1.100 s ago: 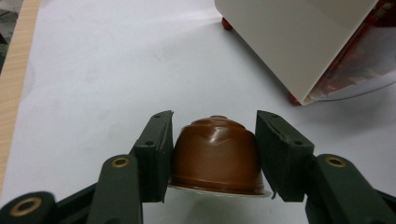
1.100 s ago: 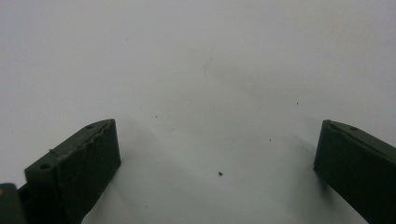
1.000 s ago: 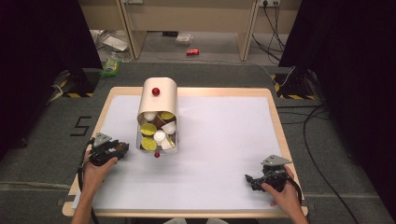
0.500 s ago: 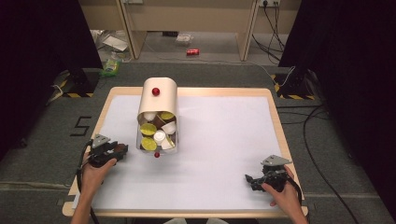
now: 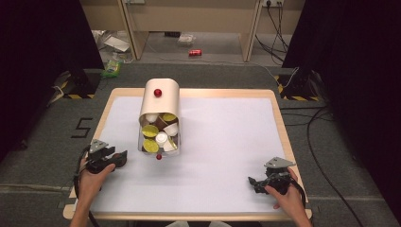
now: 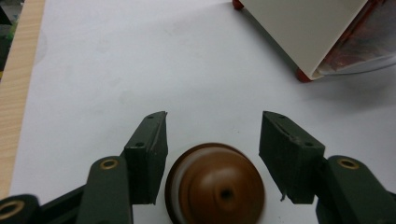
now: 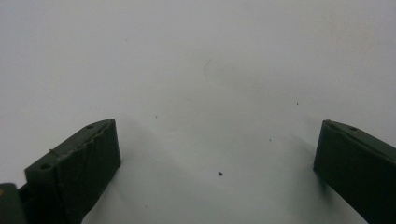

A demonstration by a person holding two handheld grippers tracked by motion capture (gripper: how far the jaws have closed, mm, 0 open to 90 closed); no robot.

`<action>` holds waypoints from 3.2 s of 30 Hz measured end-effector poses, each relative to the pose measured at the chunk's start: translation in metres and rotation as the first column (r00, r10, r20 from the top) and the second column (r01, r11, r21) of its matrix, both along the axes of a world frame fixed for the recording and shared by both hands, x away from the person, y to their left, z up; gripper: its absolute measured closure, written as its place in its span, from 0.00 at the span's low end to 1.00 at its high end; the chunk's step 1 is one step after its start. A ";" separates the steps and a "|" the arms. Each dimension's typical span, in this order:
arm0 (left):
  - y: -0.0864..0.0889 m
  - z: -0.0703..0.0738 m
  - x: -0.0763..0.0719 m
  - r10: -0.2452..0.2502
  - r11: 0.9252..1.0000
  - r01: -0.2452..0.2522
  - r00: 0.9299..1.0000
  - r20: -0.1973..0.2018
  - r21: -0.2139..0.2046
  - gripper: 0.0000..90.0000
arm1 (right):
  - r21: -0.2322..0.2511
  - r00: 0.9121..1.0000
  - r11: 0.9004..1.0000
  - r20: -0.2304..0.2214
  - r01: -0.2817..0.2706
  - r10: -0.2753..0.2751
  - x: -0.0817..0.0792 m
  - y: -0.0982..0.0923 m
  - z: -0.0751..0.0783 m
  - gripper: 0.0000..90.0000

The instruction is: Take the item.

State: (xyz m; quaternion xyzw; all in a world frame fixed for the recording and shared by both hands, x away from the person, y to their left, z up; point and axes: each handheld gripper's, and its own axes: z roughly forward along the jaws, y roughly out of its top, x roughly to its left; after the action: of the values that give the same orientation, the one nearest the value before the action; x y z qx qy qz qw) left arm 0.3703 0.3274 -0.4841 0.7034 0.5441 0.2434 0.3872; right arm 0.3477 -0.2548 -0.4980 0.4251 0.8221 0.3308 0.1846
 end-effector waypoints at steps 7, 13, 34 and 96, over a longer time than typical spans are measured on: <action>-0.002 0.004 -0.003 -0.002 1.000 0.002 1.000 0.008 -0.004 0.43 | 0.000 1.000 1.000 0.000 0.000 0.000 0.000 0.000 0.000 0.01; -0.005 0.007 -0.004 -0.009 1.000 0.009 1.000 0.009 -0.010 0.39 | 0.000 1.000 1.000 0.000 0.000 0.000 0.000 0.000 0.000 0.01; -0.022 0.023 -0.018 -0.024 1.000 0.024 0.999 0.026 0.001 0.32 | 0.000 1.000 1.000 -0.001 0.000 0.000 0.000 0.000 0.000 0.01; -0.044 -0.019 -0.088 -0.069 0.998 0.070 0.998 0.012 -0.004 0.17 | 0.001 1.000 1.000 -0.005 0.000 0.000 0.001 0.000 0.000 0.01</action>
State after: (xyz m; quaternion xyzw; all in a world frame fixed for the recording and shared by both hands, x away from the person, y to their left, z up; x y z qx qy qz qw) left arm 0.2826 0.2835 -0.5036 0.7194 0.5176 0.2328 0.4004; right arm 0.3483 -0.2550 -0.4981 0.4261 0.8222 0.3303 0.1824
